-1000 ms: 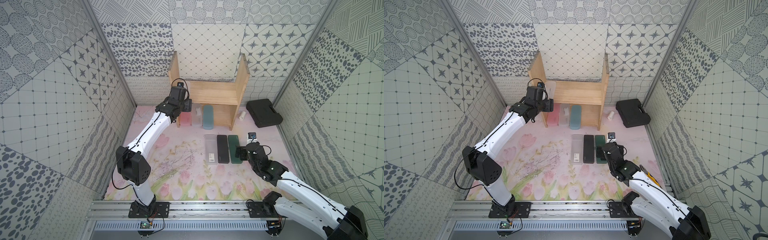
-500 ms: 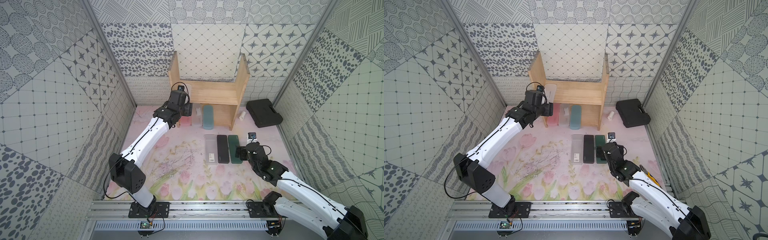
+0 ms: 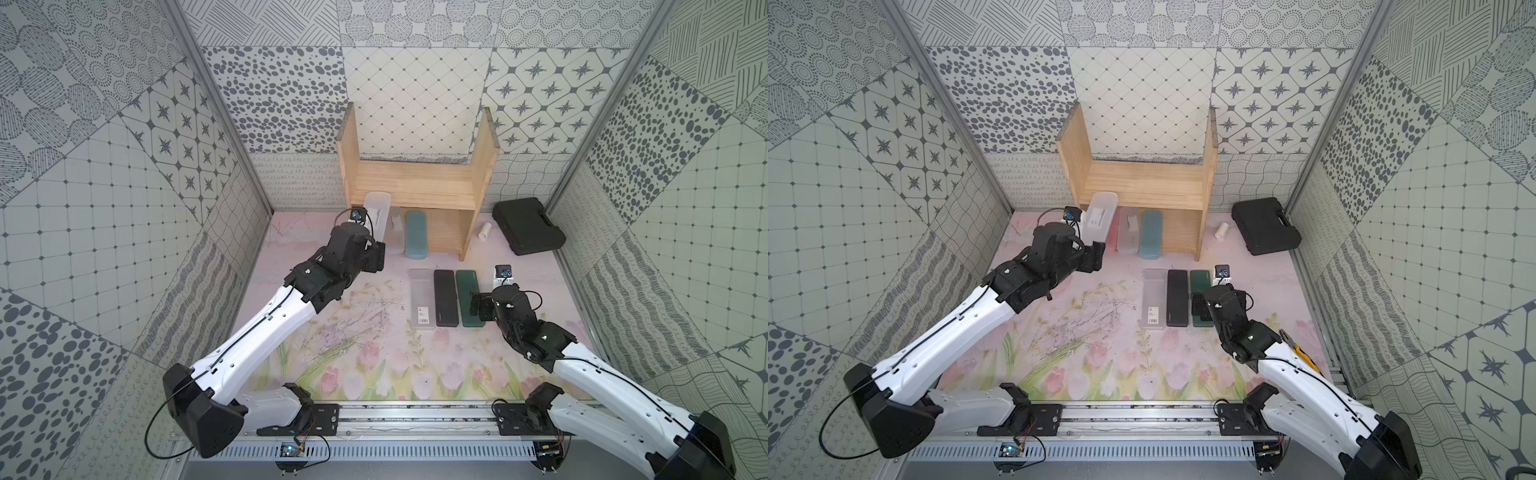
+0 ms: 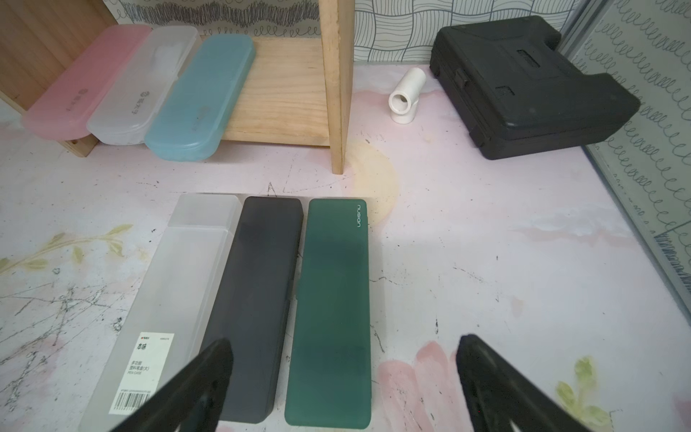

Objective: Remove the pencil cases from the shelf
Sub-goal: Place the pencil case at the center of the board.

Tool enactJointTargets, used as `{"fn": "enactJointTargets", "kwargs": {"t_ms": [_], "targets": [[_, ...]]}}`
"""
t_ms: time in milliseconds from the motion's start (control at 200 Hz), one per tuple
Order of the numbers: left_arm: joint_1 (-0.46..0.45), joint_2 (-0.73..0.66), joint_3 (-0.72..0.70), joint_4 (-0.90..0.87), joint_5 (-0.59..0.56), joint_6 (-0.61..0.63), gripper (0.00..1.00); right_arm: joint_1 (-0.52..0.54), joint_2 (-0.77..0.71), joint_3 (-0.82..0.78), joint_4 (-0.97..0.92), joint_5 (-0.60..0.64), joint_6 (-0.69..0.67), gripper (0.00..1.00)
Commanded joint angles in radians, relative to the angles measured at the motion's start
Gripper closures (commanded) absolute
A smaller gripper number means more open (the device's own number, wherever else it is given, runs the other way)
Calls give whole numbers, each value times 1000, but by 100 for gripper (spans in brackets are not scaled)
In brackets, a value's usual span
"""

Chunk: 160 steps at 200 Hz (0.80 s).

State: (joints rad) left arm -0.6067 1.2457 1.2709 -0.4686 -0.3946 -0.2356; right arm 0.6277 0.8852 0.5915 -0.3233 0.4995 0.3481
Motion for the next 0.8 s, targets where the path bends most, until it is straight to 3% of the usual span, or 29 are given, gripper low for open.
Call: {"fn": "enactJointTargets", "kwargs": {"t_ms": [0, 415, 795], "targets": [[-96, -100, -121, 88, -131, -88, 43, -2, 3, -6, 49, -3, 0, 2], [-361, -213, -457, 248, -374, -218, 43, -2, 11, -7, 54, 7, -1, 2], [-379, -33, -613, 464, -385, -292, 43, -2, 16, -9, 55, 10, 0, 2]]}}
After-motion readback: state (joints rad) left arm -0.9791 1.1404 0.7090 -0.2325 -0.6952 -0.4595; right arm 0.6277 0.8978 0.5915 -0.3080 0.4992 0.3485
